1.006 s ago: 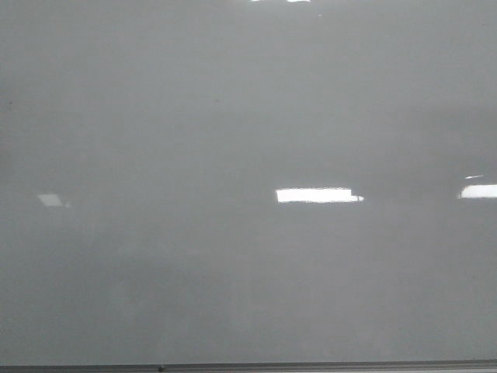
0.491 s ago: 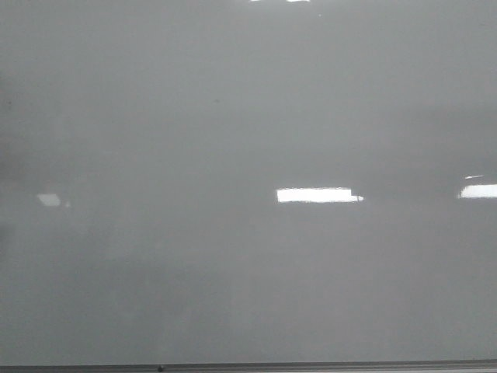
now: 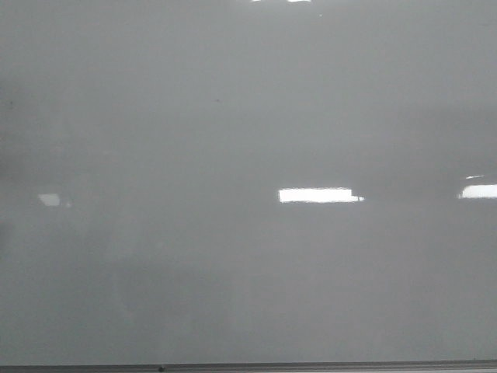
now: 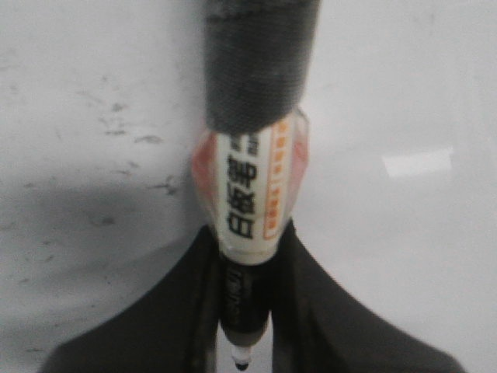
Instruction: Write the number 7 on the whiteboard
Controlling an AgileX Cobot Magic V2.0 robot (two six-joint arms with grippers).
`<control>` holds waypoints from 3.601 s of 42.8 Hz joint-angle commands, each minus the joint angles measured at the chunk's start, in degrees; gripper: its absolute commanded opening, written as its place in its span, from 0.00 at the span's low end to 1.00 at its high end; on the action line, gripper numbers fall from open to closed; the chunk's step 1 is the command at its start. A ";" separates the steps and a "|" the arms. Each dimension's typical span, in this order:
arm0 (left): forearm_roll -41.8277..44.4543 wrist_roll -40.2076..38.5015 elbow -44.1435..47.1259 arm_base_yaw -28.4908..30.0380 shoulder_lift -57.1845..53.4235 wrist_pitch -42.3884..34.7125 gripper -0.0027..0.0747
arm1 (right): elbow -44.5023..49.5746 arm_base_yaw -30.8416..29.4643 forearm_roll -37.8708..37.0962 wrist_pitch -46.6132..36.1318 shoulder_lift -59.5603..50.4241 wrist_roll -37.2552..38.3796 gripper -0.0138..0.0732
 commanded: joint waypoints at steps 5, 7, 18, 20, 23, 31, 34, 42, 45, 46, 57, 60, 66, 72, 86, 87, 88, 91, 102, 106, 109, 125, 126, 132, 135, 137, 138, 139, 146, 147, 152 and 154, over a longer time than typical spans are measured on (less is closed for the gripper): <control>-4.15 -0.01 -3.93 -0.28 -7.47 18.08 0.01 | -2.12 0.13 0.00 -3.69 1.05 -0.12 0.85; -6.28 -0.01 -5.38 -0.28 -8.38 24.37 0.01 | -2.12 0.13 0.00 -3.39 1.12 -0.12 0.85; -14.23 18.02 -10.92 -8.67 -11.98 36.50 0.01 | -3.32 0.17 0.59 -0.75 4.11 -0.12 0.85; -14.53 21.42 -10.92 -12.50 -12.89 36.09 0.01 | -4.09 0.56 0.70 0.15 5.31 -0.12 0.85; -14.53 24.57 -10.92 -17.68 -14.08 35.27 0.01 | -5.89 1.87 0.70 2.36 7.48 -0.53 0.85; -14.53 33.27 -11.00 -31.59 -17.36 35.17 0.01 | -12.30 8.25 3.42 11.47 15.07 -7.13 0.85; -14.53 35.54 -11.06 -36.43 -18.17 35.17 0.01 | -15.52 11.90 7.49 15.74 18.76 -12.69 0.85; -14.53 39.75 -11.06 -45.84 -18.69 34.91 0.01 | -24.00 22.01 21.16 27.09 29.34 -29.94 0.85; -14.53 40.14 -11.06 -47.75 -18.69 34.30 0.01 | -26.86 25.27 25.88 30.80 33.69 -33.78 0.85; -14.53 40.14 -11.06 -48.28 -18.69 34.15 0.01 | -27.57 26.19 27.51 31.46 34.96 -34.72 0.85; -14.53 40.14 -11.06 -49.35 -18.69 32.19 0.01 | -33.40 36.33 33.69 26.89 47.90 -42.46 0.85; -14.53 40.14 -11.06 -49.35 -18.69 31.85 0.01 | -34.84 38.93 33.90 24.75 50.39 -42.86 0.85; -14.53 40.14 -11.06 -49.35 -18.69 31.70 0.01 | -37.26 43.67 34.10 21.05 53.97 -44.99 0.85; -14.53 40.14 -11.06 -49.35 -18.69 31.61 0.01 | -38.56 46.82 34.10 17.92 56.18 -45.15 0.85; -14.53 40.14 -11.06 -49.35 -18.69 29.59 0.01 | -40.46 47.44 34.10 18.27 58.44 -45.33 0.51; -14.53 40.14 -11.06 -49.35 -18.69 29.34 0.01 | -40.46 47.44 34.10 18.67 58.44 -45.33 0.47; -14.53 40.14 -11.06 -49.35 -18.69 29.22 0.01 | -40.46 47.44 34.10 18.97 58.44 -45.33 0.43; -14.53 40.14 -11.06 -49.35 -18.69 29.08 0.01 | -40.46 47.44 34.10 19.97 58.44 -45.33 0.31; -14.53 37.48 -11.06 -49.35 -18.69 27.21 0.13 | -40.46 47.44 34.10 21.09 58.44 -45.33 0.08; -14.53 36.64 -11.06 -49.35 -18.77 26.80 0.39 | -40.46 47.34 33.72 20.88 58.44 -45.33 0.08; -14.53 35.46 -11.06 -49.35 -19.02 26.40 0.63 | -40.46 47.34 32.81 20.37 58.44 -45.33 0.08; -23.09 35.46 0.53 -49.35 -34.02 26.35 0.66 | -40.46 37.86 32.35 17.92 58.44 -45.33 0.08; -23.86 35.46 1.43 -49.35 -35.13 26.46 0.63 | -40.46 37.32 32.35 17.87 58.44 -45.33 0.08; -26.31 35.46 7.10 -49.35 -43.45 26.69 0.19 | -40.46 34.69 32.35 17.41 58.44 -45.33 0.08; -26.31 35.46 8.36 -49.35 -46.76 26.69 0.01 | -40.46 34.69 32.35 17.41 58.44 -45.33 0.08; -26.45 35.46 8.50 -49.35 -47.69 26.69 0.01 | -40.46 34.70 32.35 17.46 58.44 -45.33 0.08; -26.72 35.46 8.50 -49.35 -48.16 26.69 0.01 | -40.46 34.70 32.35 17.46 58.44 -45.33 0.08; -26.73 35.46 8.50 -49.35 -48.28 26.69 0.01 | -40.46 34.70 32.35 17.46 58.44 -45.33 0.08; -27.31 35.46 8.50 -49.35 -48.56 26.53 0.01 | -40.46 34.70 33.55 15.12 58.55 -45.33 0.08; -27.31 35.46 8.50 -49.35 -48.56 26.53 0.01 | -40.46 34.70 33.98 13.96 58.55 -45.21 0.08; -27.31 35.46 8.50 -49.35 -48.56 26.10 0.01 | -40.60 34.70 34.92 2.68 58.73 -41.62 0.08; -27.31 35.46 8.50 -49.35 -48.56 26.03 0.01 | -41.45 34.70 34.92 -1.66 59.38 -41.21 0.08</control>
